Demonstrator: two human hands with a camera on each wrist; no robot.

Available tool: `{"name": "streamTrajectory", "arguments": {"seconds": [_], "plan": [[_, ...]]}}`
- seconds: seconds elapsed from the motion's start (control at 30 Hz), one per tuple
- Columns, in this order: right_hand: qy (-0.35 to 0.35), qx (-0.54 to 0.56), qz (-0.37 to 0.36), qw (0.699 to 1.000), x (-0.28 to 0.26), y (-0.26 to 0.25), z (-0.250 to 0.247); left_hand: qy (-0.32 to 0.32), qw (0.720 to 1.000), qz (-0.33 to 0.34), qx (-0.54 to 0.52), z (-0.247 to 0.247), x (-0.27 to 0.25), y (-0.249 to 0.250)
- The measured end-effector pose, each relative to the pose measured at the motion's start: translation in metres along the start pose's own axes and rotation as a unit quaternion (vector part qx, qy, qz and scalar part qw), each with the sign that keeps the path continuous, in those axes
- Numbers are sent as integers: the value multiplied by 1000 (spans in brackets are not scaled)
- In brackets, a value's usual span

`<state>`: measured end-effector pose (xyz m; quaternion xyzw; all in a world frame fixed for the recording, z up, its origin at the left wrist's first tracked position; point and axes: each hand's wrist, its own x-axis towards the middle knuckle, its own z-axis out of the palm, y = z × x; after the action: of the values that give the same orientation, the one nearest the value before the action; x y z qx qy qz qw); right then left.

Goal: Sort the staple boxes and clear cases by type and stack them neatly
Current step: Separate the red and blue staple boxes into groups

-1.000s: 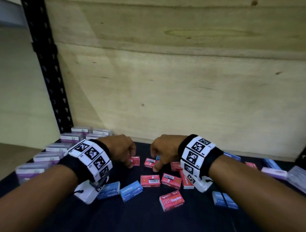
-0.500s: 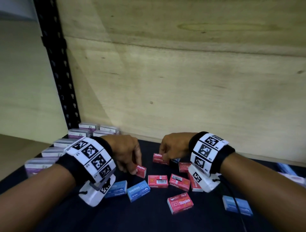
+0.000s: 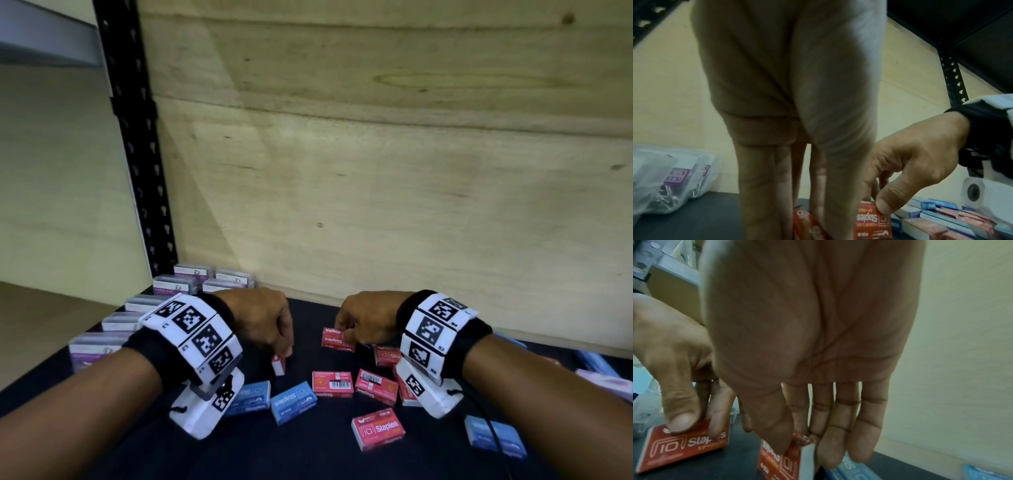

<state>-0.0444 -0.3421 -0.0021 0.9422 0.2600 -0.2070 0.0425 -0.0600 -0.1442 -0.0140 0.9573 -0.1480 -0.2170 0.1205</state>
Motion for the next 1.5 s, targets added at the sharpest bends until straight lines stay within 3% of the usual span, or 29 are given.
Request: {"name": "streamTrajectory", "arguments": {"seconds": [0.3, 0.43, 0.63, 0.9, 1.17, 1.5], "plan": [[-12, -19, -2, 1000, 4, -2, 0, -33, 998, 22, -41, -7, -3, -6], [10, 0, -12, 1000, 7, -2, -1, -1, 1000, 27, 8, -14, -2, -8], [79, 25, -13, 996, 12, 9, -13, 74, 997, 1, -6, -14, 20, -12], [129, 45, -5, 991, 32, 22, -21, 80, 995, 4, 67, -32, 45, -9], [99, -51, -45, 993, 60, 20, -18, 65, 993, 23, 99, -39, 73, -7], [128, -119, -10, 985, 58, 27, -15, 74, 994, 43, 62, -36, 93, -3]]}}
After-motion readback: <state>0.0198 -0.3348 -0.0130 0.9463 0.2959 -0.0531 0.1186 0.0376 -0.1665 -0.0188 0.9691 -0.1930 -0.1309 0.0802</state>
